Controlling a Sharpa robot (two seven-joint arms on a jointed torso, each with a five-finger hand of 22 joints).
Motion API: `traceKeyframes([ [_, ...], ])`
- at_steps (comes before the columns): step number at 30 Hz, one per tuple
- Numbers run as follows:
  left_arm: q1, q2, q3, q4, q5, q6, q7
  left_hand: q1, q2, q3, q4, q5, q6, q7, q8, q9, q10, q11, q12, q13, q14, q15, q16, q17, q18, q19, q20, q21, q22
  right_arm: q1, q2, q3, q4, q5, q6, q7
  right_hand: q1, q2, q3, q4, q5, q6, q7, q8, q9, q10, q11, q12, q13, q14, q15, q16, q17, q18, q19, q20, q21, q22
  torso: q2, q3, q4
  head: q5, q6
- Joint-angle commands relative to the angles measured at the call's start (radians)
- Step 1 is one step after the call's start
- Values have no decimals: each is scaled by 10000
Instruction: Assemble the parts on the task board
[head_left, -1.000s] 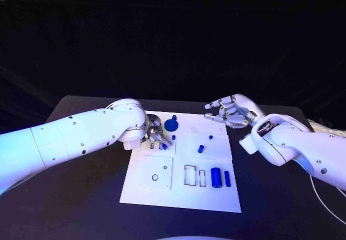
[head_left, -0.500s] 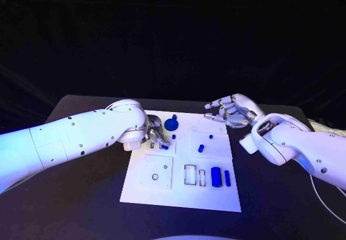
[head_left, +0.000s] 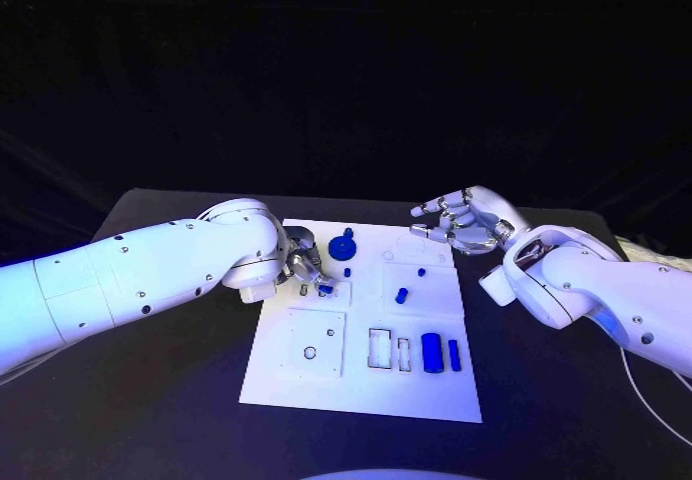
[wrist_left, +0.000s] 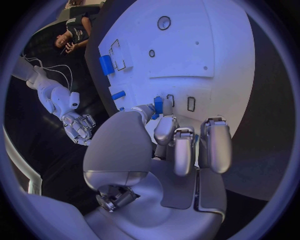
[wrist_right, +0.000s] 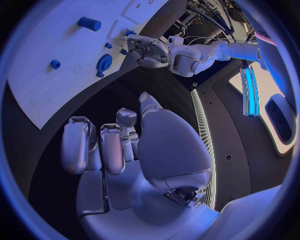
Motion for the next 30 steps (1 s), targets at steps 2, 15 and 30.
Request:
traceKeyframes([
  [2,-7,-57,8,184,-425,-629,231,-95,-34,1683,-1604,57,11,-32,39,40,66,-2,-67,-25,1051,-28,31,2632,-119,8,45,5,464,-3,-3,4,-6,-84,4,-37,7,79,-70,-4,58,79,0,27,12,-17,-26,8,-20,613,-42,2,780,72,38,-58,-12,-27,-1,-1,8,10,-41],
  [15,-200,-19,-35,201,-1504,-975,99,-123,-70,1771,-1677,51,3,-27,43,67,79,0,-56,-11,1051,-28,31,2632,-121,14,45,10,479,-14,19,4,-37,-166,-157,-144,-288,70,-348,149,627,86,-4,12,18,-47,-25,-5,-111,616,-42,-21,784,74,49,-60,-33,-43,-19,3,-6,98,-97],
  [30,-292,4,-43,125,-1955,-352,7,-268,-70,1869,-1740,-181,-20,-18,34,113,39,15,-152,-107,1051,-16,31,2632,-105,-26,53,-44,411,-18,48,3,-50,-161,-179,-156,-322,75,-389,168,684,83,-3,8,18,-73,-24,-40,-151,615,-42,-29,778,80,37,-61,-53,-77,-6,-4,-27,175,-75],
])
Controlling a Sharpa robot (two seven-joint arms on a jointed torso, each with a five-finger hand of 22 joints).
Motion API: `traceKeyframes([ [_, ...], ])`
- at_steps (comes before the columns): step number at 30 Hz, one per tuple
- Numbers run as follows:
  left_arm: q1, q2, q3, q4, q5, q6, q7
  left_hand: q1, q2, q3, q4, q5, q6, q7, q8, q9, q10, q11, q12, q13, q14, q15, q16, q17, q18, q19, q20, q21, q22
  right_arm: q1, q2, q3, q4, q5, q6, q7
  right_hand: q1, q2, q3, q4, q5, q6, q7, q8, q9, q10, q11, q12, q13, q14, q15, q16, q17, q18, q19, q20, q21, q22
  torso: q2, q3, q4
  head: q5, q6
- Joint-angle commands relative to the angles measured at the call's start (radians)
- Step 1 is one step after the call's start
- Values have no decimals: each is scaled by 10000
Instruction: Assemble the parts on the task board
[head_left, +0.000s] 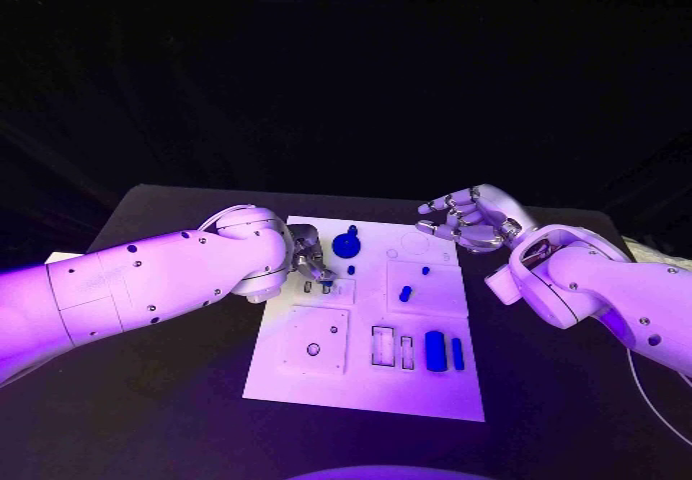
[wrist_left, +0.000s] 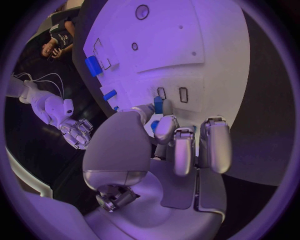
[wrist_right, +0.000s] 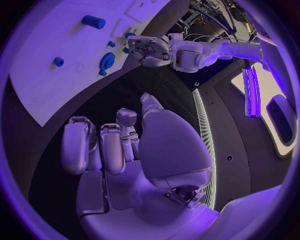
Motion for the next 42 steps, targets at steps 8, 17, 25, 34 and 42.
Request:
traceKeyframes([
  [8,-8,-1,7,-30,-326,968,-62,-93,9,1664,-1593,-70,-16,-55,36,20,52,13,-28,3,1052,-14,30,2635,-112,-13,53,-30,437,-9,30,3,-10,-93,-24,-13,-119,29,-67,-23,60,83,-3,8,11,-71,-24,-37,-8,616,-42,-26,785,80,1,-25,-53,-15,2,-7,10,8,-12],
  [17,-8,11,2,-83,-280,1315,-70,-102,-2,1667,-1605,-83,-14,-58,37,24,52,11,-30,1,1052,-12,30,2635,-110,-20,55,-38,426,-10,36,3,-17,-80,21,-23,-119,29,-67,-23,60,83,-3,8,11,-71,-24,-37,-8,616,-42,-26,785,80,1,-25,-53,-15,4,-7,12,28,-94],
  [25,-7,38,-7,-91,-253,1418,-64,-107,-16,1671,-1621,-91,-12,-61,37,28,48,9,-35,-3,1052,-11,30,2635,-109,-23,56,-41,423,-10,40,2,-23,-73,56,-32,-119,29,-67,-23,60,83,-3,8,11,-71,-24,-37,-8,616,-42,-26,785,80,1,-25,-53,-15,-1,-4,6,65,-78],
  [34,-7,100,-27,-91,-206,1525,-55,-153,-29,1672,-1624,-105,5,-65,43,36,54,10,-30,2,1052,-10,30,2635,-112,-16,59,-35,438,-11,47,2,-12,-71,59,-27,-129,42,-80,-15,81,87,-4,9,12,-64,-25,-24,-2,616,-42,-29,782,80,2,-25,-54,-15,2,5,-1,84,-79],
  [42,-5,140,-46,-131,-184,1588,-49,-513,-90,1584,-1569,-117,128,-128,80,81,96,-28,10,37,1052,-31,30,2635,-116,-2,52,-28,469,-11,47,1,1,-71,56,-18,-132,51,-85,-13,89,90,-5,11,13,-58,-26,-13,4,616,-42,-29,784,81,1,-25,-57,-19,9,5,-3,90,-74],
])
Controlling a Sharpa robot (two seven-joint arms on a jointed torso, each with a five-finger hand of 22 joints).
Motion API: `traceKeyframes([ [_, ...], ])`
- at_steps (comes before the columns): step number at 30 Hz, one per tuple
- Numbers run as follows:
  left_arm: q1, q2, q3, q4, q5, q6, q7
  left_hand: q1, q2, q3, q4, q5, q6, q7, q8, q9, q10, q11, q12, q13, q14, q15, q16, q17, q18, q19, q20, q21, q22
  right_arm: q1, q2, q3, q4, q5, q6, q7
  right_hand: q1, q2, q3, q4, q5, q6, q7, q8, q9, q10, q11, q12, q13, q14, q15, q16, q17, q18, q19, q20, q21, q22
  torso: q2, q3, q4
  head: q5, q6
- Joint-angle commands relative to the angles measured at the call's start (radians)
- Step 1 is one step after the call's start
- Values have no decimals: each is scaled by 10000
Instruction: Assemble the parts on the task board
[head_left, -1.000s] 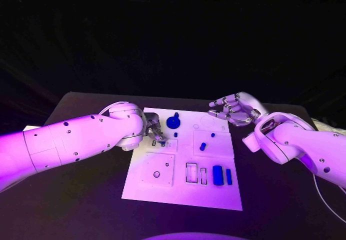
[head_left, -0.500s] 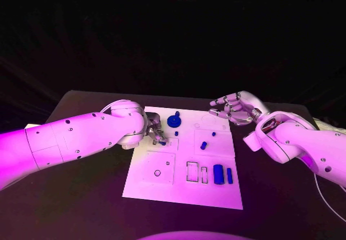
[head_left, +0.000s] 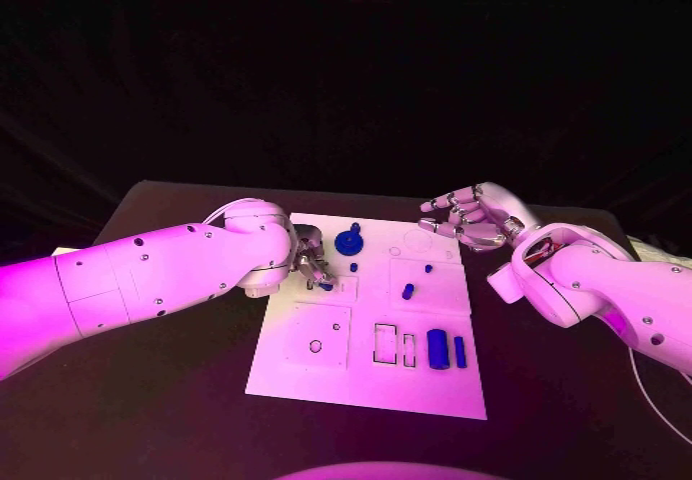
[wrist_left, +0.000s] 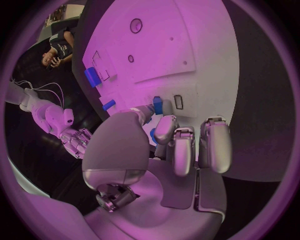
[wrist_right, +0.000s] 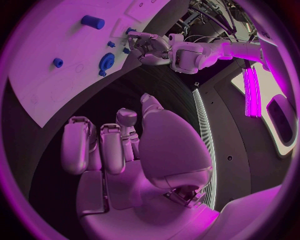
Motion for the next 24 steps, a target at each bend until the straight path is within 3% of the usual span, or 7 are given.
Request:
traceKeyframes([
  [1,-59,42,-59,-7,43,466,-36,-241,-31,1192,-1203,-60,150,-142,70,10,100,-35,21,21,1051,-39,31,2630,-119,6,47,-22,485,-6,8,3,14,-68,56,10,-93,11,-58,15,28,90,-5,11,10,-57,-27,-13,2,616,-42,-29,778,81,1,-25,-57,-9,7,2,-3,9,-1],
  [8,-55,111,-62,-80,72,512,-33,-1076,0,712,-794,-24,378,-208,87,31,233,-90,235,228,1051,-84,31,2630,-156,103,4,72,658,-6,9,3,40,-68,56,17,-93,11,-58,15,28,90,-5,11,10,-57,-27,-13,2,616,-42,-29,778,81,1,-25,-57,-9,14,1,-10,10,-17],
  [12,-52,168,-62,-129,77,544,-31,-1301,-47,575,-729,39,459,-243,88,38,306,-122,356,345,1051,-110,31,2630,-169,142,-20,109,724,-6,-1,3,69,-69,42,32,-89,24,-61,14,41,93,-6,12,11,-56,-28,-10,1,614,-43,-38,768,83,-2,-26,-63,-19,15,8,-14,8,24],
  [24,-40,257,-61,-228,80,597,-28,-1669,-138,272,-619,60,669,-313,145,78,475,-178,605,584,1051,-149,31,2630,-202,229,-59,196,873,-5,-23,4,132,-73,27,58,5,27,-66,-53,66,100,-12,13,13,-61,-37,-9,-12,615,-49,-41,770,83,1,-30,-65,-18,11,5,1,-18,-39],
])
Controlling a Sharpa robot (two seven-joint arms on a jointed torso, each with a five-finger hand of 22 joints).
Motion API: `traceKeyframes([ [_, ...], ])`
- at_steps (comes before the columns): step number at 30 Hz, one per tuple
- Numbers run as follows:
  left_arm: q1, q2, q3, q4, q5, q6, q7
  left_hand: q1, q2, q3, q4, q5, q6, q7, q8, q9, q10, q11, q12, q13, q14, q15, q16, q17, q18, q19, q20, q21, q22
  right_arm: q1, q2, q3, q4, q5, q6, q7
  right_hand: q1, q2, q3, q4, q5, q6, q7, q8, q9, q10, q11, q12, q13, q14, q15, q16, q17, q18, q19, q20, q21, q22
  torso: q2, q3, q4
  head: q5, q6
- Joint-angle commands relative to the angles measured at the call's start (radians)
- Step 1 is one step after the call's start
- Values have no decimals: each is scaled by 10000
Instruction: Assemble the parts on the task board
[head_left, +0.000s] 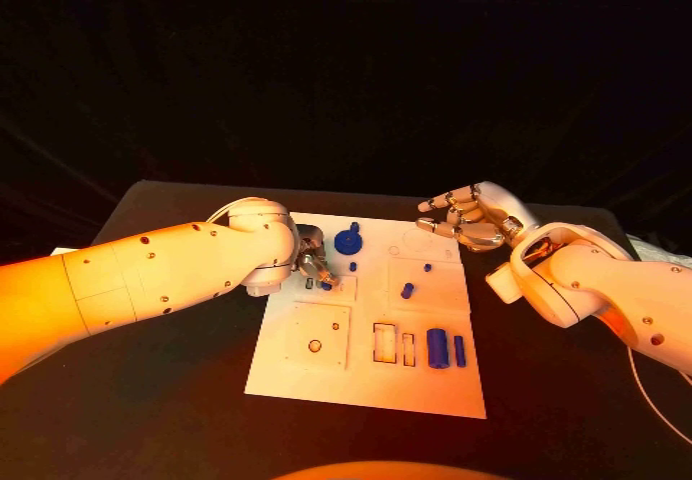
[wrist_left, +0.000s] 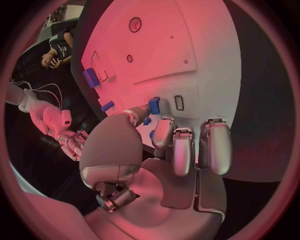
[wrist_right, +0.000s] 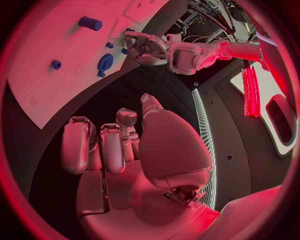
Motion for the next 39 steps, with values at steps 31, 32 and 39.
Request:
traceKeyframes([
  [31,-27,-1,25,-209,81,274,22,-1195,222,-3138,1171,-127,349,-34,-3,97,147,-36,74,73,1050,-99,30,2632,-233,246,-94,92,1047,-4,-58,4,60,-42,-81,130,-34,42,-111,1,-89,73,20,11,19,-74,-32,-23,-51,609,-48,-70,746,88,-7,-33,-86,-38,-19,-20,13,0,-11],
  [32,-27,-23,28,-188,85,240,25,-1189,248,-3225,1175,-126,355,-36,-1,102,149,-38,78,79,1050,-101,30,2632,-233,245,-95,89,1046,-4,-59,4,57,-42,-79,130,-34,42,-111,1,-89,73,20,11,19,-74,-32,-23,-51,609,-48,-70,746,88,-7,-33,-86,-38,-18,-19,12,0,-8],
  [39,-27,-264,113,121,254,-231,62,-1212,407,-3835,1198,-129,371,-47,3,131,153,-48,74,81,1050,-113,30,2632,-231,245,-105,76,1051,-4,-58,4,41,-38,-66,133,-34,42,-111,1,-89,73,20,11,19,-74,-32,-23,-51,609,-48,-70,746,88,-7,-33,-86,-38,-20,-20,17,2,-8],
])
